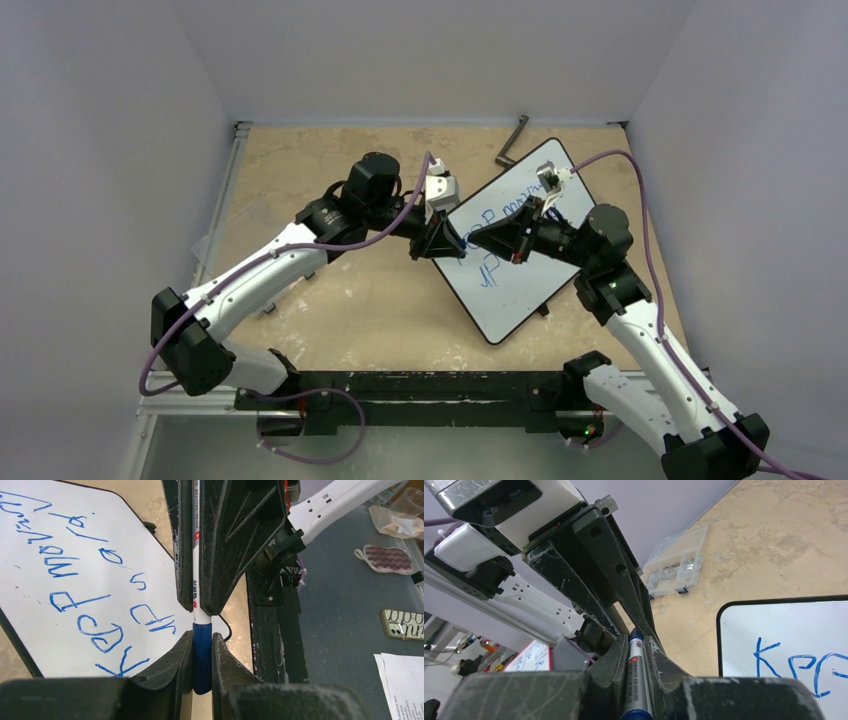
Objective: Write a sentence on the whiteboard
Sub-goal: Pass from the right arm to the left
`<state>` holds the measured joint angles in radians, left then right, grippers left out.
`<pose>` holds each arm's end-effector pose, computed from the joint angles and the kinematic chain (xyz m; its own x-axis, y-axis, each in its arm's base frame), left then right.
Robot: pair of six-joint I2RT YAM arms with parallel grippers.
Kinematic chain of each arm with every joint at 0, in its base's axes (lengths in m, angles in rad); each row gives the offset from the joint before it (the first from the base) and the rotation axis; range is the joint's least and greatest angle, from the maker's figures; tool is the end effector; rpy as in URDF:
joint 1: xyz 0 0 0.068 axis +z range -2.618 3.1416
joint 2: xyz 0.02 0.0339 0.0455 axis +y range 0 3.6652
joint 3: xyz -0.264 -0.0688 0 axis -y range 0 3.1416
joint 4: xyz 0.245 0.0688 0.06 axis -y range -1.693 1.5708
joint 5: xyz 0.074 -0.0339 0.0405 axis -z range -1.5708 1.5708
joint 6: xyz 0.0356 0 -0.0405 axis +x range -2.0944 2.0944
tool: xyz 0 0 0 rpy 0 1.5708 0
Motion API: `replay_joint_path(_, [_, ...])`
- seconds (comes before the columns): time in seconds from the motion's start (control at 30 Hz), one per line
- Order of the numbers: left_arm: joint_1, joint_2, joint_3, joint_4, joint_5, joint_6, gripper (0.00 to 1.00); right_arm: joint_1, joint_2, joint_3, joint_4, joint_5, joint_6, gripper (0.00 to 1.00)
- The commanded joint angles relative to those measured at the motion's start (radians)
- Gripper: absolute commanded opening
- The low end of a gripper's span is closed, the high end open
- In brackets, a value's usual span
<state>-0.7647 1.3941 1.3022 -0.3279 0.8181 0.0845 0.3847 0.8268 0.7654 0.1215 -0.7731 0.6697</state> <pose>0.2078 -0.2354 0.3706 -0.2125 0.2839 -0.9350 0.9756 0.0079 -0.2193 0.1656 0.0939 0.3586 -0.5242 0.2671 -0.8086 -0.7517 0.3010 0.5867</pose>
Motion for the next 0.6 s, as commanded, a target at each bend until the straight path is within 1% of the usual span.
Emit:
replay_joint_path(0.0, [0.003, 0.008, 0.041, 0.038, 0.025, -0.026, 0.0, 0.01, -0.009, 0.041, 0.049, -0.035, 0.002, 0.12])
replay_joint_path(0.03, [0.004, 0.003, 0.038, 0.034, 0.017, -0.029, 0.0, 0.01, -0.009, 0.046, 0.032, -0.023, -0.013, 0.3])
replay_joint_path(0.07, [0.004, -0.002, 0.034, 0.029, 0.007, -0.03, 0.0, 0.01, -0.008, 0.05, 0.017, -0.012, -0.022, 0.41])
replay_joint_path(0.1, [0.004, -0.012, 0.028, 0.027, -0.005, -0.032, 0.0, 0.01, -0.008, 0.053, 0.009, 0.006, -0.031, 0.48])
replay_joint_path(0.17, [0.005, -0.035, 0.011, 0.021, -0.037, -0.034, 0.0, 0.009, -0.008, 0.063, -0.014, 0.037, -0.047, 0.59])
replay_joint_path(0.2, [0.006, -0.048, -0.001, 0.021, -0.053, -0.039, 0.0, 0.01, -0.009, 0.07, -0.032, 0.053, -0.061, 0.83])
replay_joint_path(0.23, [0.01, -0.061, -0.014, 0.022, -0.069, -0.046, 0.0, 0.01, -0.012, 0.08, -0.05, 0.074, -0.072, 0.9])
replay_joint_path(0.4, [0.04, -0.14, -0.093, 0.022, -0.191, -0.091, 0.0, 0.01, -0.038, 0.097, -0.12, 0.21, -0.117, 0.98])
replay_joint_path(0.57, [0.067, -0.231, -0.21, 0.047, -0.301, -0.203, 0.0, 0.01, -0.051, 0.095, -0.131, 0.272, -0.116, 0.99])
